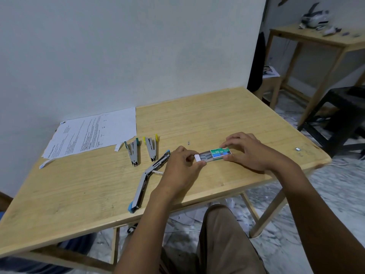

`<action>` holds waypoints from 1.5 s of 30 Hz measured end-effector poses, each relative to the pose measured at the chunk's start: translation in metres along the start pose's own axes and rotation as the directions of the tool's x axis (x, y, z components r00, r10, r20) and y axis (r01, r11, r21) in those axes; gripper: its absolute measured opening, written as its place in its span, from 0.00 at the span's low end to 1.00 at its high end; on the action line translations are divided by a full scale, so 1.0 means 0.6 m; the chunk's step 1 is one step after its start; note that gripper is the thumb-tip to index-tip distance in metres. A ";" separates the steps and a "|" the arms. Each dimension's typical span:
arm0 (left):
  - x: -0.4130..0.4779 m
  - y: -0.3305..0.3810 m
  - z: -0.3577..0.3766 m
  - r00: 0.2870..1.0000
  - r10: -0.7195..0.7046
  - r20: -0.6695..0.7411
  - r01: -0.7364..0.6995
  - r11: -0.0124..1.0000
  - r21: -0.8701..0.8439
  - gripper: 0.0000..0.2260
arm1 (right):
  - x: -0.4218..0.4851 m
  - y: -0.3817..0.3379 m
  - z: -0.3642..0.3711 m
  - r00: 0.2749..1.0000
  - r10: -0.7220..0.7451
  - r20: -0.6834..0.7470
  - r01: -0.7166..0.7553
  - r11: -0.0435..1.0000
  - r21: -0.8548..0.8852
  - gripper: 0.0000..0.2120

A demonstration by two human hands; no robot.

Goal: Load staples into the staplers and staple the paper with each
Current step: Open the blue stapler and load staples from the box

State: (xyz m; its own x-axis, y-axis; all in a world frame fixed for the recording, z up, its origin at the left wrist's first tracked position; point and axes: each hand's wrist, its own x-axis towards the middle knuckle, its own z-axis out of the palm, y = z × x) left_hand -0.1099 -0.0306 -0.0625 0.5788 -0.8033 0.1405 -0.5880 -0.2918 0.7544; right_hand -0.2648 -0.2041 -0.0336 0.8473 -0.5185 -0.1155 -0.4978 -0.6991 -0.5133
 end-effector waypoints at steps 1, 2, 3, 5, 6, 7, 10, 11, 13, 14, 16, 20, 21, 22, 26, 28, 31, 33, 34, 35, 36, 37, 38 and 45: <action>0.000 0.000 0.000 1.000 0.005 0.002 -0.005 1.000 -0.002 0.13 | -0.001 0.002 -0.001 1.000 0.007 0.003 -0.007 1.000 0.007 0.17; 0.000 0.001 0.000 1.000 0.008 0.005 -0.008 1.000 -0.002 0.14 | -0.002 0.002 -0.001 1.000 0.013 -0.005 -0.013 1.000 0.012 0.18; 0.000 0.001 0.000 1.000 0.009 0.008 -0.009 1.000 0.001 0.14 | -0.002 0.000 0.000 0.999 0.014 -0.030 -0.013 1.000 0.019 0.19; 0.000 0.001 0.000 1.000 0.011 0.009 -0.011 1.000 0.003 0.15 | -0.001 -0.010 0.004 0.992 -0.017 -0.126 0.024 0.998 0.054 0.17; 0.001 0.001 -0.001 1.000 0.013 0.006 -0.013 1.000 0.001 0.15 | 0.000 -0.018 0.007 0.983 -0.042 -0.177 0.056 0.996 0.073 0.14; 0.001 0.001 -0.002 1.000 0.017 0.002 -0.017 1.000 0.002 0.15 | 0.002 -0.027 0.011 0.975 -0.067 -0.212 0.086 0.993 0.081 0.10; 0.001 0.000 -0.003 0.999 0.033 0.002 -0.033 0.999 0.017 0.14 | 0.010 -0.057 0.027 0.969 -0.125 -0.211 0.131 0.991 0.016 0.04; 0.000 0.001 -0.004 0.999 0.037 0.007 -0.037 0.999 0.021 0.14 | 0.013 -0.065 0.032 0.971 -0.135 -0.198 0.132 0.991 -0.028 0.04; -0.001 0.001 -0.004 0.999 0.046 0.014 -0.046 0.999 0.023 0.14 | 0.019 -0.076 0.039 0.975 -0.143 -0.172 0.124 0.985 -0.118 0.06; -0.001 0.001 -0.005 0.999 0.049 0.014 -0.049 0.999 0.021 0.14 | 0.022 -0.080 0.040 0.977 -0.142 -0.157 0.117 0.980 -0.158 0.07; -0.002 0.002 -0.005 0.999 0.048 0.017 -0.049 0.999 0.025 0.15 | 0.026 -0.088 0.037 0.984 -0.126 -0.129 0.096 0.972 -0.212 0.09; -0.001 0.003 -0.006 0.999 0.044 0.023 -0.045 0.998 0.034 0.16 | 0.038 -0.096 0.031 0.990 -0.096 -0.107 0.071 0.973 -0.219 0.07; -0.002 0.004 -0.006 0.999 0.044 0.025 -0.045 0.998 0.038 0.16 | 0.040 -0.096 0.031 0.990 -0.095 -0.104 0.071 0.975 -0.209 0.06; -0.002 0.004 -0.006 0.999 0.044 0.025 -0.045 0.998 0.041 0.16 | 0.042 -0.096 0.033 0.990 -0.098 -0.102 0.076 0.977 -0.199 0.05; -0.004 0.006 -0.008 0.999 0.030 0.025 -0.031 0.999 0.025 0.17 | 0.038 -0.087 0.034 0.986 -0.131 -0.102 0.120 0.986 -0.113 0.03; -0.003 0.007 -0.010 1.000 0.015 0.025 -0.015 0.999 0.028 0.19 | 0.033 -0.083 0.030 0.982 -0.141 -0.126 0.135 0.989 -0.053 0.02; -0.010 0.013 -0.015 0.999 -0.006 0.045 0.006 1.000 0.000 0.22 | 0.024 -0.077 0.028 0.975 -0.116 -0.189 0.129 0.990 0.060 0.03; -0.018 0.019 -0.023 0.996 -0.058 0.065 0.065 0.992 -0.109 0.23 | 0.018 -0.079 0.026 0.969 -0.078 -0.236 0.123 0.975 0.183 0.02; -0.021 0.021 -0.029 0.997 -0.065 0.050 0.071 0.987 -0.143 0.23 | 0.016 -0.080 0.024 0.965 -0.073 -0.253 0.133 0.964 0.231 0.03; -0.023 0.024 -0.036 0.999 -0.049 0.006 0.049 0.988 -0.145 0.22 | 0.013 -0.081 0.023 0.959 -0.081 -0.273 0.154 0.954 0.256 0.04; -0.026 0.024 -0.045 0.998 -0.025 -0.060 0.017 0.991 -0.132 0.19 | 0.011 -0.083 0.022 0.952 -0.089 -0.294 0.171 0.948 0.270 0.04; -0.029 0.023 -0.056 0.990 0.004 -0.144 -0.019 0.994 -0.105 0.17 | 0.009 -0.087 0.021 0.945 -0.095 -0.314 0.188 0.941 0.282 0.04; -0.032 0.019 -0.066 0.972 0.027 -0.235 -0.041 0.998 -0.055 0.15 | 0.007 -0.090 0.022 0.939 -0.092 -0.330 0.198 0.932 0.303 0.04; -0.046 -0.016 -0.121 0.928 -0.249 -0.277 0.339 0.872 0.353 0.16 | 0.006 -0.128 0.053 0.931 -0.096 -0.353 0.250 0.872 0.421 0.06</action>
State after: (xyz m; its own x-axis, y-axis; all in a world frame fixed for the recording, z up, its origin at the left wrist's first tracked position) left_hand -0.0794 0.0323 -0.0269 0.8402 -0.5288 0.1206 -0.5158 -0.7104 0.4788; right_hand -0.2176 -0.1370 -0.0215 0.7709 -0.5890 0.2425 -0.1439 -0.5319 -0.8345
